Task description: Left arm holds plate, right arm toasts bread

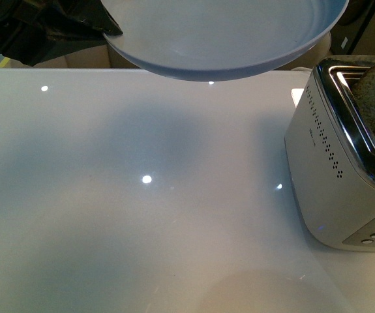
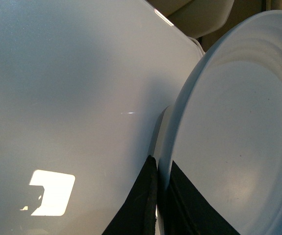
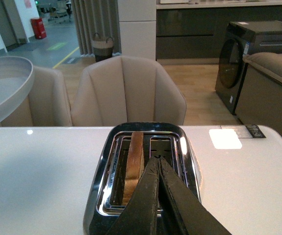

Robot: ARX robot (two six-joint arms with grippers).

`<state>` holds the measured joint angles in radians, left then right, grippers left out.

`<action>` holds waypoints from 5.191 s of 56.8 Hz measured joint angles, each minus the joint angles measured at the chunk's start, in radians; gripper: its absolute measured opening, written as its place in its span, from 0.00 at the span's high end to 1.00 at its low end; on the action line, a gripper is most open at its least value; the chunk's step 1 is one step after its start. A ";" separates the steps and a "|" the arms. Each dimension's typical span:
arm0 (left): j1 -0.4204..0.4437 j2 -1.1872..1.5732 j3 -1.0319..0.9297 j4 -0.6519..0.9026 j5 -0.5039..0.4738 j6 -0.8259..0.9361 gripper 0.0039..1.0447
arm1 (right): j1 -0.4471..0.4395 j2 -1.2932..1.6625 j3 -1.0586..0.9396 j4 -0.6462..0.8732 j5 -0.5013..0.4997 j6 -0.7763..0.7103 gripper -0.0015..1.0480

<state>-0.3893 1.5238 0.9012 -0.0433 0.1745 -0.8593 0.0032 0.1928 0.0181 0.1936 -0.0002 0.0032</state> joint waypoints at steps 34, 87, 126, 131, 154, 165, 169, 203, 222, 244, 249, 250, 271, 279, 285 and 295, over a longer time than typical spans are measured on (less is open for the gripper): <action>0.000 -0.002 0.000 0.000 0.000 0.000 0.97 | 0.000 -0.186 0.000 -0.192 0.001 0.000 0.63; -0.001 -0.002 0.002 -0.003 -0.010 0.001 0.97 | 0.000 -0.187 0.000 -0.192 0.001 0.000 0.09; 0.198 0.031 0.123 -0.181 -0.040 0.121 0.97 | 0.000 -0.187 0.000 -0.192 0.001 0.000 0.09; 0.271 0.059 0.131 -0.158 -0.013 0.167 0.97 | 0.000 -0.187 0.000 -0.192 0.001 0.000 0.09; 0.573 0.285 0.073 0.091 0.031 0.430 0.97 | 0.000 -0.187 0.000 -0.192 0.001 0.000 0.09; 0.642 0.415 -0.020 0.219 0.059 0.492 0.97 | 0.000 -0.187 0.000 -0.192 0.001 0.000 0.09; 0.658 0.449 -0.045 0.252 0.059 0.496 0.97 | 0.000 -0.187 0.000 -0.192 0.001 0.000 0.09; 0.746 0.668 -0.137 0.481 0.106 0.474 0.97 | 0.000 -0.187 0.000 -0.192 0.000 0.000 0.09; 0.750 0.730 -0.146 0.525 0.115 0.475 0.97 | 0.000 -0.187 0.000 -0.192 0.001 0.000 0.09; 0.766 0.780 -0.145 0.536 0.118 0.482 0.97 | 0.000 -0.187 0.000 -0.192 0.000 0.000 0.09; 0.766 0.785 -0.145 0.543 0.118 0.483 0.97 | 0.000 -0.187 0.000 -0.192 0.001 0.000 0.09; 0.766 0.786 -0.145 0.544 0.118 0.483 0.97 | 0.000 -0.187 0.000 -0.192 0.001 0.000 0.09; 0.766 0.790 -0.153 0.555 0.115 0.486 0.77 | 0.000 -0.187 0.000 -0.192 0.001 0.000 0.09; 0.766 0.790 -0.153 0.557 0.115 0.488 0.62 | 0.000 -0.187 0.000 -0.192 0.001 0.000 0.09; 0.765 0.789 -0.156 0.558 0.115 0.486 0.54 | 0.000 -0.187 0.000 -0.192 0.001 0.000 0.09; 0.751 0.721 -0.178 0.558 0.130 0.469 0.45 | 0.000 -0.187 0.000 -0.192 0.000 0.000 0.09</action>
<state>0.3618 2.2448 0.7231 0.5152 0.3046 -0.3901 0.0032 0.0055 0.0181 0.0013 0.0002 0.0029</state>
